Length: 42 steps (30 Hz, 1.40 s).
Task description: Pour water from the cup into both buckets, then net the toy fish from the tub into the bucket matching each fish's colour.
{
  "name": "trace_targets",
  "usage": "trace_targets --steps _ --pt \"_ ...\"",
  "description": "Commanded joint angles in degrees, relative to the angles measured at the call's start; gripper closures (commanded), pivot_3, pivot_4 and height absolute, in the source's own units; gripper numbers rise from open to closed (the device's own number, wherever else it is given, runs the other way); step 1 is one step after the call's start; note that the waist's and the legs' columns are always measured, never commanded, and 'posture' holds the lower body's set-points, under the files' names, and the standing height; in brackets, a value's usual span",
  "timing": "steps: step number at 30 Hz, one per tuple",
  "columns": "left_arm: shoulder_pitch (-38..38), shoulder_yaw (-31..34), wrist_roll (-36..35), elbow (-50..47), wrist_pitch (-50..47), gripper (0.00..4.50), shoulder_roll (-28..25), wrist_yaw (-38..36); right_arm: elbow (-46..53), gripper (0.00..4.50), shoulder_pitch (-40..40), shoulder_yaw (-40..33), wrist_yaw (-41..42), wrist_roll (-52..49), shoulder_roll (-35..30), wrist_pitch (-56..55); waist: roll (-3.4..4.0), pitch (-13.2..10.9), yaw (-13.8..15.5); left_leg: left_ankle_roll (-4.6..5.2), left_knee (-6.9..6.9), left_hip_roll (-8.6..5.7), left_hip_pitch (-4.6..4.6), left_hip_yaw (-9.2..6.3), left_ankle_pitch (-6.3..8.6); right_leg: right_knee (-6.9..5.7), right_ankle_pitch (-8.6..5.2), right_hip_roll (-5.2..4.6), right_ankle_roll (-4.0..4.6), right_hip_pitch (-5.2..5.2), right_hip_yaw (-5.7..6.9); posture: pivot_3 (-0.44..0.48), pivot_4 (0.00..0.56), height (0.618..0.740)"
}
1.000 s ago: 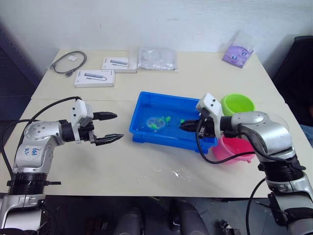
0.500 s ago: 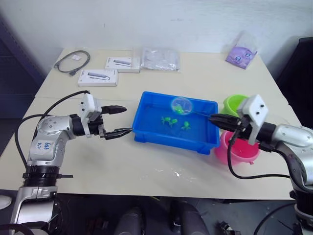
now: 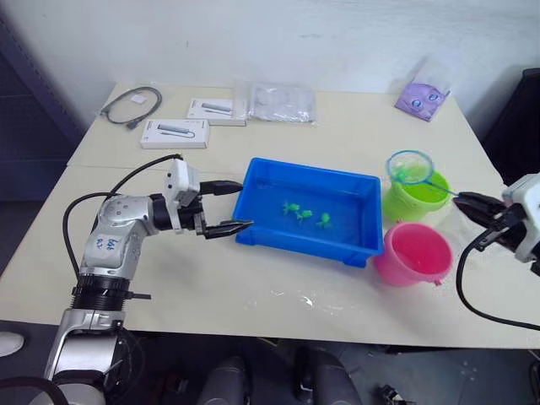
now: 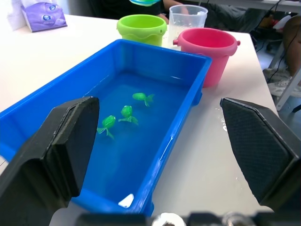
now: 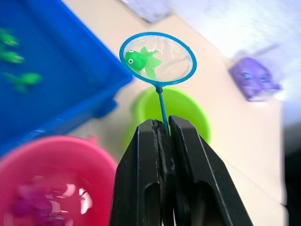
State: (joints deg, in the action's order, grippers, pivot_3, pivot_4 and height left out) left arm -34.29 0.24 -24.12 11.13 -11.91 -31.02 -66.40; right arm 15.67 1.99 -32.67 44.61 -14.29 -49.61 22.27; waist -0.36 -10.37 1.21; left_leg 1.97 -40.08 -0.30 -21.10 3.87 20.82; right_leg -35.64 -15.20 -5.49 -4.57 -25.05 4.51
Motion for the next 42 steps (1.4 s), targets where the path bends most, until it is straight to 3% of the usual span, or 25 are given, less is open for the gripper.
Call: trace_targets --steps 1,9,17,22,34,42 --pt "-1.82 -0.30 0.18 -0.35 0.93 0.09 1.02 -0.10 -6.51 4.50 0.55 0.61 -2.99 6.59 -2.74 -10.55 0.00 0.00 0.00 0.01 0.00 0.00 0.00 0.01 -0.01 -0.01 0.00 0.01 0.00 0.00 -0.01 0.000 0.150 0.740" --pt "-2.93 -1.17 0.47 0.16 2.00 0.09 3.91 0.63 -21.57 4.50 0.32 7.20 -18.73 23.92 -4.69 -32.73 0.01 0.00 -0.04 0.01 0.00 -0.01 0.02 0.04 -0.03 0.00 0.00 -0.01 -0.01 0.01 -0.03 0.000 0.150 0.740" --pt "-3.02 -1.47 0.85 -0.84 1.51 0.09 5.40 1.75 -29.88 4.50 -1.80 14.26 -37.15 45.52 -13.48 -53.09 0.05 0.02 -0.43 -0.11 0.00 0.00 0.05 0.06 -0.10 0.02 0.00 -0.02 -0.01 0.02 -0.09 0.000 0.150 0.740" --pt "-2.41 -1.60 0.70 -0.99 1.30 0.09 6.11 2.31 -34.52 4.50 -0.46 17.69 -50.10 55.05 -15.89 -54.33 0.05 0.02 -0.92 -0.17 0.00 0.03 0.09 0.04 -0.13 0.06 0.00 -0.02 -0.01 0.07 -0.08 0.000 0.150 0.740" --pt "-2.95 -2.07 1.03 0.19 1.90 0.09 8.51 3.26 -42.03 4.50 7.10 27.64 -61.56 62.55 -19.44 -56.92 0.04 0.02 -1.39 -0.25 0.10 0.04 0.60 0.09 -0.17 0.15 -0.02 0.01 0.02 0.51 -0.17 0.000 0.150 0.740" --pt "-2.60 -1.81 1.26 0.60 2.50 0.09 8.54 3.49 -40.86 4.50 5.36 29.43 -65.07 64.37 -22.25 -57.75 0.05 0.02 -1.35 -0.26 0.09 0.04 0.67 0.15 -0.17 0.13 -0.02 0.00 0.03 0.55 -0.24 0.000 0.150 0.740"
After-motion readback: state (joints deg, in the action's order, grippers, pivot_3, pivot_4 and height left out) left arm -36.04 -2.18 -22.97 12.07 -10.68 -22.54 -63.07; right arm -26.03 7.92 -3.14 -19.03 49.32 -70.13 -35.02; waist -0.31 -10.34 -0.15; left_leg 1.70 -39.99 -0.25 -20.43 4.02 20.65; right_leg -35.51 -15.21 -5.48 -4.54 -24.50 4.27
